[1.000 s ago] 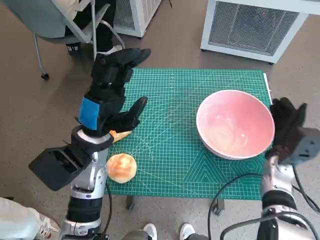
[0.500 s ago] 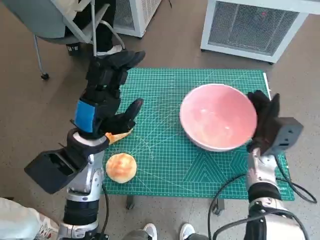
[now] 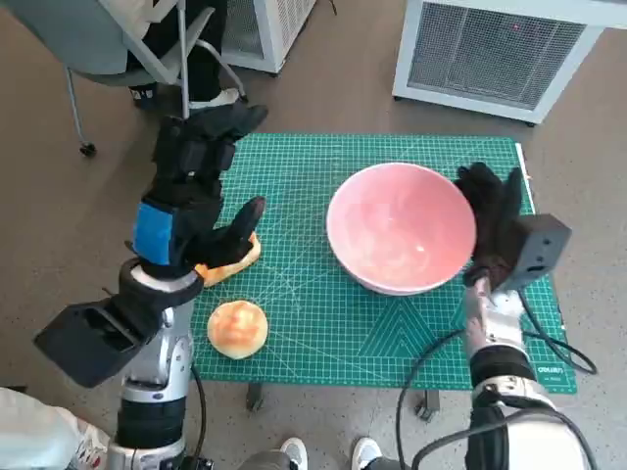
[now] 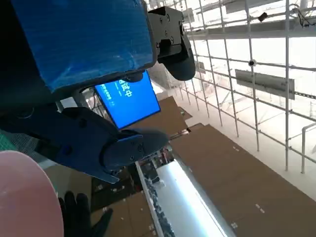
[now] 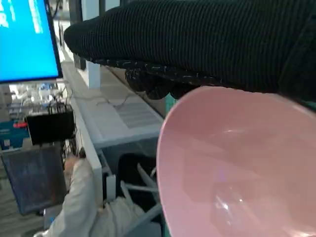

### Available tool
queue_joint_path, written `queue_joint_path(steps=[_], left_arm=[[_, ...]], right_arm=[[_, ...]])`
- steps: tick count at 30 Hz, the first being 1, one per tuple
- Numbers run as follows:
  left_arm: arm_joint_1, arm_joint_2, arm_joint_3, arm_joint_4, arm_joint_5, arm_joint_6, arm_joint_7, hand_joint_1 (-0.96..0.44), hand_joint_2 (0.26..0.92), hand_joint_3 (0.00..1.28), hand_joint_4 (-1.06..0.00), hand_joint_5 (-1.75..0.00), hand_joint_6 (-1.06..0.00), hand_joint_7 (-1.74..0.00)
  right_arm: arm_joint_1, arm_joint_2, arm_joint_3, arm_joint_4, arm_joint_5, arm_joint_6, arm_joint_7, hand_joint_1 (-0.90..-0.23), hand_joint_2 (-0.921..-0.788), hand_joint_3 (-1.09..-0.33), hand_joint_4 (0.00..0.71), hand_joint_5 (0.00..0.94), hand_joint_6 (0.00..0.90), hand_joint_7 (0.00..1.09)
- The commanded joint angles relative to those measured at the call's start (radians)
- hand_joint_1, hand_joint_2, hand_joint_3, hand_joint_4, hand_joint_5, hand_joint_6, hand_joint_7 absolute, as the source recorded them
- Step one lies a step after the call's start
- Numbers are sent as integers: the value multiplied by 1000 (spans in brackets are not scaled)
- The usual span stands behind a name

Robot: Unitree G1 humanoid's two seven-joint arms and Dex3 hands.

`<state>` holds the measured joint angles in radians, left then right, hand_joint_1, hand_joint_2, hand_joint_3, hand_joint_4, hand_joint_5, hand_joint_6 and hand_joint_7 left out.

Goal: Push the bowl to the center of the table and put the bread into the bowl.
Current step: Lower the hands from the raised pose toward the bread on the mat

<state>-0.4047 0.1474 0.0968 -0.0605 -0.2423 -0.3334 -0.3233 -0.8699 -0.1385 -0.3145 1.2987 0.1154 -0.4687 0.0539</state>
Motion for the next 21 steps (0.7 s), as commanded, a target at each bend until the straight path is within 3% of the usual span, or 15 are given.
queue_joint_path(steps=[1,7,13,18,21], left_arm=[[24,9,15,-29,-10,10,11,-366,768,605,1,-783,1,-1001],[42,19,30,-44,-2,18,22,-359,775,593,1,-779,1,-995],[58,50,51,-61,39,42,48,-324,781,576,1,-735,1,-937],[84,126,71,-97,146,115,85,-318,785,557,1,-711,1,-882],[100,170,78,-128,208,182,99,-315,818,481,-37,-631,1,-823]], right_arm=[[-17,24,4,21,-7,40,-1,-491,-921,-822,308,10,94,501],[-41,32,11,23,-15,59,-12,-492,-921,-820,313,11,90,505],[-74,16,11,12,-11,59,-11,-487,-921,-823,315,11,89,509],[-105,4,18,-24,-13,1,-9,-476,-921,-829,312,8,84,512],[-113,-6,30,-47,-21,-57,-6,-467,-921,-838,303,4,62,531]])
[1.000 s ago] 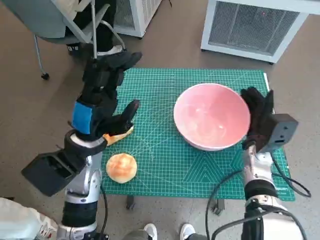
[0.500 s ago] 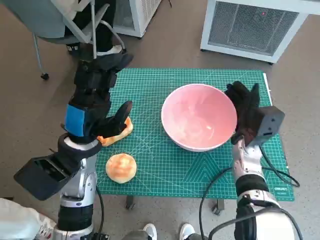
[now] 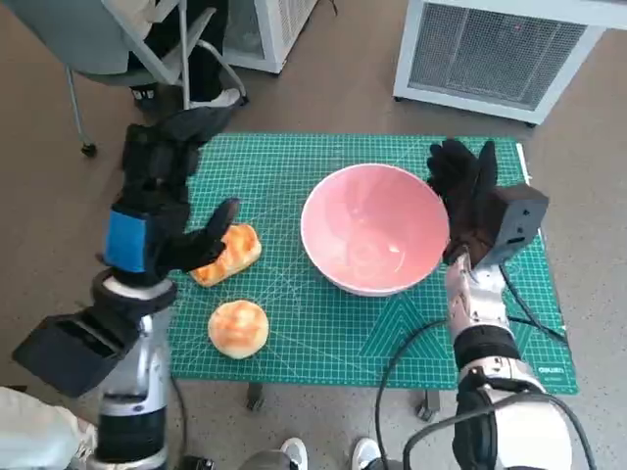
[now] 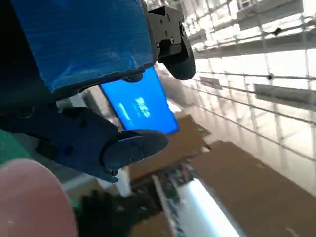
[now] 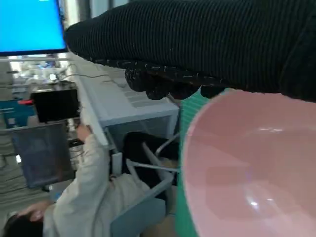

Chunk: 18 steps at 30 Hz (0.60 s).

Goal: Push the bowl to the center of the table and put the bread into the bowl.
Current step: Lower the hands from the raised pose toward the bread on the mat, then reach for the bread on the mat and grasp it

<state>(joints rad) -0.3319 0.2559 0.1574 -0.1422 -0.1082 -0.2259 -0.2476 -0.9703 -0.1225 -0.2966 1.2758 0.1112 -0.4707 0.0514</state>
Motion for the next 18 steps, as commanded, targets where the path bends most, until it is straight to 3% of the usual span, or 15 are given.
queue_joint_path(steps=[1,6,10,14,18], left_arm=[[35,83,19,-58,99,109,23,-312,835,446,-57,-591,1,-804],[53,195,3,-83,222,238,-6,-320,904,270,-161,-355,-26,-678],[44,284,-27,-79,298,329,-58,-348,917,172,-260,-125,-141,-457],[21,358,-72,-82,360,440,-129,-361,920,123,-280,-38,-222,-282],[-10,397,-124,-82,405,537,-185,-364,921,102,-277,-10,-276,-166]], right_arm=[[-15,-30,20,-39,-25,-90,-2,-464,-921,-843,299,3,51,544],[-3,-54,57,-144,-53,-272,17,-476,-921,-841,294,2,13,608],[37,-56,92,-283,-71,-396,36,-508,-921,-821,306,8,11,640],[106,-63,139,-477,-86,-484,67,-530,-921,-804,315,12,18,649],[151,-82,174,-611,-97,-528,96,-548,-921,-792,315,11,26,653]])
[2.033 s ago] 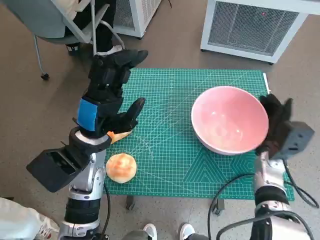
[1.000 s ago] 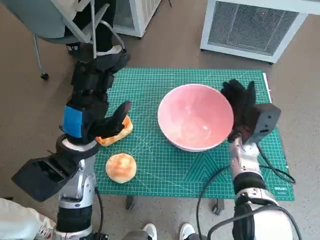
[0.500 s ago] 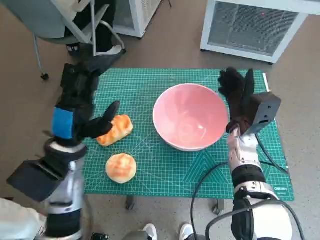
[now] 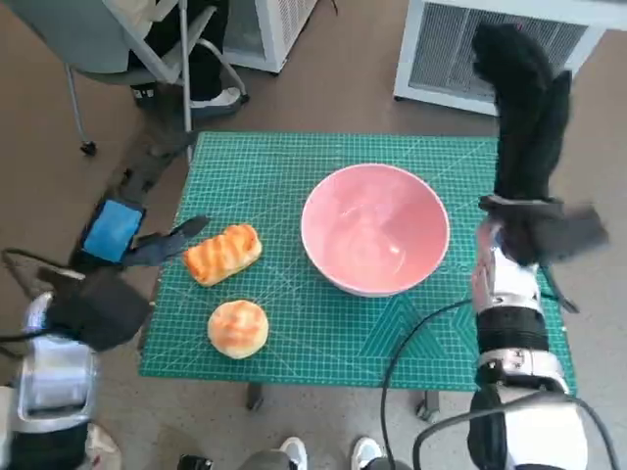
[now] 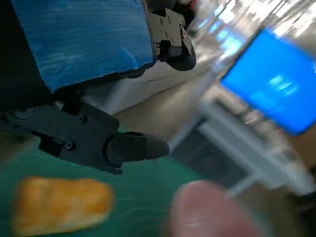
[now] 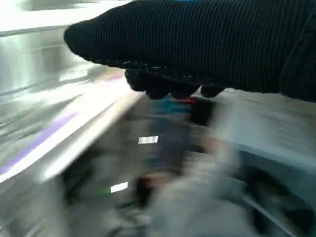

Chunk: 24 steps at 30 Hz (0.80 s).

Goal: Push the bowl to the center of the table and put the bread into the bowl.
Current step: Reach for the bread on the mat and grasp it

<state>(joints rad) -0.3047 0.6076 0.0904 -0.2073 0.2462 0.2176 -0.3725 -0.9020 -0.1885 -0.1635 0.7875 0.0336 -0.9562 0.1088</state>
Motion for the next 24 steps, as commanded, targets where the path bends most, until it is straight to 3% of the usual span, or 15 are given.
queue_joint_path(steps=[1,10,19,24], left_arm=[[-45,52,-68,-17,60,114,-72,-364,921,102,-274,-7,-292,-132],[-101,62,-178,37,125,200,-131,-338,921,120,-263,0,-326,-60],[-162,57,-297,148,205,237,-172,-356,921,136,-229,0,-322,-35],[-196,49,-356,236,236,230,-187,-405,921,154,-201,0,-312,-22]], right_arm=[[92,-22,48,-147,-22,-50,44,-553,-921,-787,314,11,32,656],[175,-45,83,-344,-56,-38,53,-561,-921,-774,313,8,42,667],[211,-36,91,-414,-84,-19,29,-574,-921,-767,310,5,23,684],[216,-32,89,-418,-115,-27,7,-570,-921,-767,306,3,11,697]])
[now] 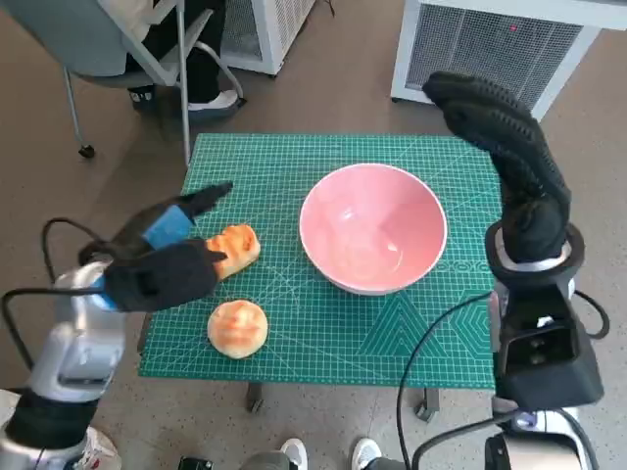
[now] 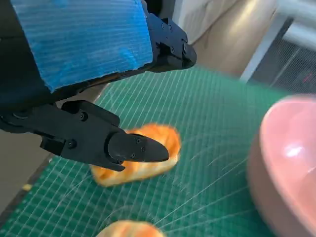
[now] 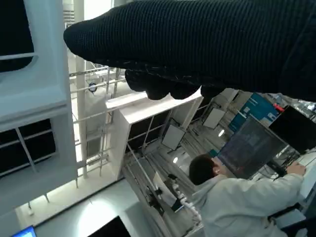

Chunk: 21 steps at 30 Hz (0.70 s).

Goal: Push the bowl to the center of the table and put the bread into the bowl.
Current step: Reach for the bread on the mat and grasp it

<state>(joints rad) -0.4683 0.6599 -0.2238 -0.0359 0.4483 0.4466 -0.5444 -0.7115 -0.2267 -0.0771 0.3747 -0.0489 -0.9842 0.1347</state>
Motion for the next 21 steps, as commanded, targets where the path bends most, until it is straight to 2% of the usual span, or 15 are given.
queue_joint_path(steps=[1,15,21], left_arm=[[-38,-5,-50,79,38,1,-18,-412,921,157,-197,0,-310,-20],[-122,-78,-128,365,54,-57,6,-504,921,199,-150,0,-273,0],[-171,-119,-147,545,55,-112,38,-515,921,212,-157,-5,-252,0]], right_arm=[[26,6,3,-6,-36,1,-23,-569,-921,-766,305,3,8,701],[36,11,10,-14,-67,6,-59,-594,-921,-763,306,2,-1,705],[40,13,16,-20,-68,8,-64,-612,-921,-764,312,5,-1,707]])
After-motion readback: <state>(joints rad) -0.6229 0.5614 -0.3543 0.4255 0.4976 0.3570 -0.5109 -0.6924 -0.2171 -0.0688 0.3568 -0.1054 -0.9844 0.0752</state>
